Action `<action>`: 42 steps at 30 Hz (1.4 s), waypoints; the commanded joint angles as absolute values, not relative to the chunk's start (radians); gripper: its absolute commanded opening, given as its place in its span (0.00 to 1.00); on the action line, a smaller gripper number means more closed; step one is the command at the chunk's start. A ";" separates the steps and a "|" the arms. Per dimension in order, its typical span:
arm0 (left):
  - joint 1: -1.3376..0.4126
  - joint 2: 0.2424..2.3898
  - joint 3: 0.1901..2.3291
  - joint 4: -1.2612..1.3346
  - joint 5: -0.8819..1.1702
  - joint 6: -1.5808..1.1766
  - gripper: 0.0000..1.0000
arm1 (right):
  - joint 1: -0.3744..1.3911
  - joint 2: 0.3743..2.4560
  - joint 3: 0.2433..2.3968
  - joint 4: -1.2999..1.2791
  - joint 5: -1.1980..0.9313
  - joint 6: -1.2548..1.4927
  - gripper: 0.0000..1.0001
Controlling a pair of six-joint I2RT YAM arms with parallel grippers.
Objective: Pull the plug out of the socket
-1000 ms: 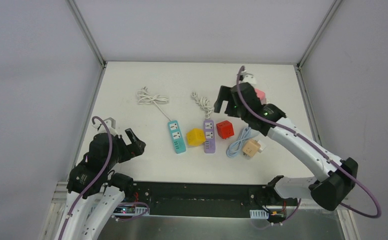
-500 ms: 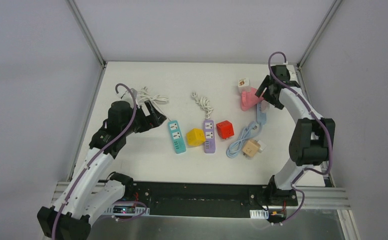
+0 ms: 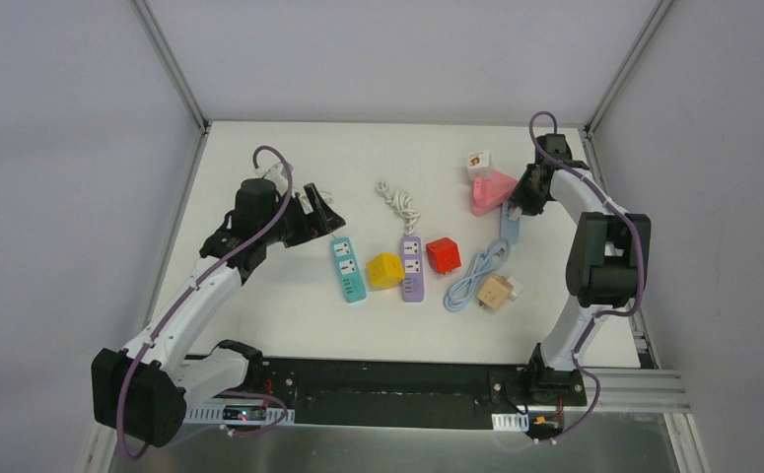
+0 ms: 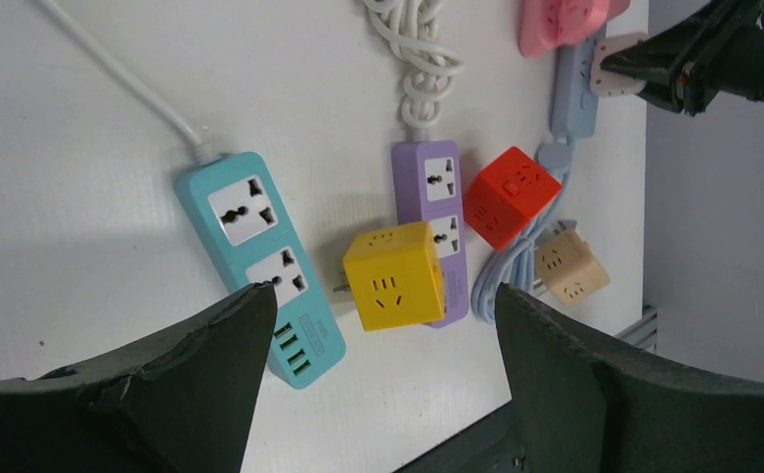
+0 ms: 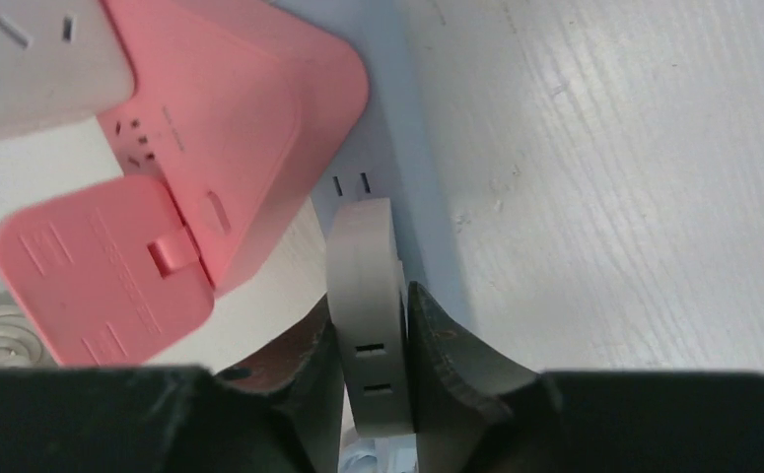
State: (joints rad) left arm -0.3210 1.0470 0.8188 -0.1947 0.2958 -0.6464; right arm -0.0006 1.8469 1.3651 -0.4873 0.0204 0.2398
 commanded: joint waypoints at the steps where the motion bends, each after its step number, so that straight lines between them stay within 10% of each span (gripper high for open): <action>1: -0.373 1.086 0.871 -0.154 0.353 -0.657 0.83 | 0.015 1.831 1.377 -0.455 -0.041 0.259 0.24; 19: -0.604 1.517 1.127 -0.033 0.328 -0.680 0.76 | 0.183 1.775 1.280 -0.408 -0.130 0.302 0.18; 29: -0.731 1.849 1.494 -0.053 0.290 -0.687 0.69 | 0.134 1.724 1.265 -0.406 -0.087 0.266 0.57; 42: -0.823 2.191 1.883 -0.152 0.218 -0.744 0.62 | 0.040 1.701 1.238 -0.376 -0.247 0.243 0.08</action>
State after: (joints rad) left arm -0.8062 2.1345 1.7153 -0.0601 0.2745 -0.7639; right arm 0.0807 1.7706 1.2484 -0.3962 -0.2066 0.2432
